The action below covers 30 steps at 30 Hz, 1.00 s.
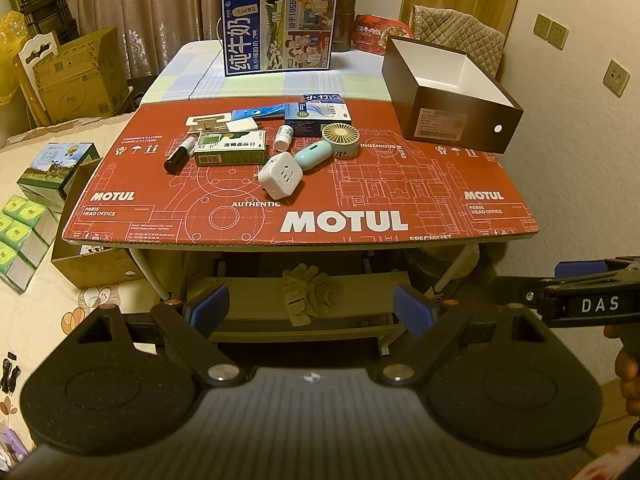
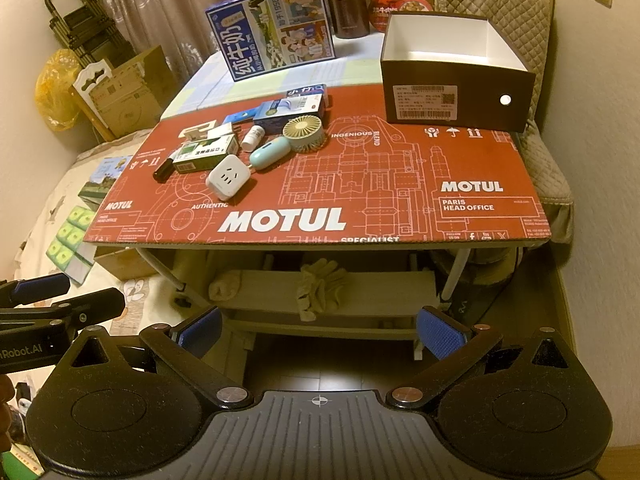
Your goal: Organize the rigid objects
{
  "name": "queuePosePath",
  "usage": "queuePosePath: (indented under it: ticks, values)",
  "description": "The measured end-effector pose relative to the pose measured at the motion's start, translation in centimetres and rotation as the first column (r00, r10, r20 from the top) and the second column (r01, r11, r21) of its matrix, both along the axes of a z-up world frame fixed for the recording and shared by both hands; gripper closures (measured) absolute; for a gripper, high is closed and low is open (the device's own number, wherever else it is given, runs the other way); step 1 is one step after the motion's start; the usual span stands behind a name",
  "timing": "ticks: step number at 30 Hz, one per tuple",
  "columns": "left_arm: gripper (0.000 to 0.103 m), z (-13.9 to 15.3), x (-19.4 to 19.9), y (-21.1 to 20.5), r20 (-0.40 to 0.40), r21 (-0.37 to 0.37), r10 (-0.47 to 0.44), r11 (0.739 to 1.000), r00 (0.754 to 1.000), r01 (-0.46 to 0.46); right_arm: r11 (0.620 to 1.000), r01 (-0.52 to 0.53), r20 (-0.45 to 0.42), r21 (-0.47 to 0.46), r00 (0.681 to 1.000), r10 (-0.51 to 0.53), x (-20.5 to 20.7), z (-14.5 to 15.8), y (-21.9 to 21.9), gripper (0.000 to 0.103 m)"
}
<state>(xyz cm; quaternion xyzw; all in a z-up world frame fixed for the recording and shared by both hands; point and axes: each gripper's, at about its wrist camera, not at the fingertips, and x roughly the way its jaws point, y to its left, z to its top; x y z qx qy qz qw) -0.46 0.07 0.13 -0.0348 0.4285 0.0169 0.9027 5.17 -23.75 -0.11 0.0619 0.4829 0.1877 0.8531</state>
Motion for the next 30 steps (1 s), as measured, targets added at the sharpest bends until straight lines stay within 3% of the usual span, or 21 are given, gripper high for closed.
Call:
queuePosePath:
  ticks: [30]
  values:
    - [0.016, -0.5, 0.4, 0.4, -0.007, -0.004, -0.004, 1.0, 1.0, 0.004, 1.0, 0.002, -0.005, -0.002, 1.0, -0.002, 0.8, -0.1, 1.5, 0.002]
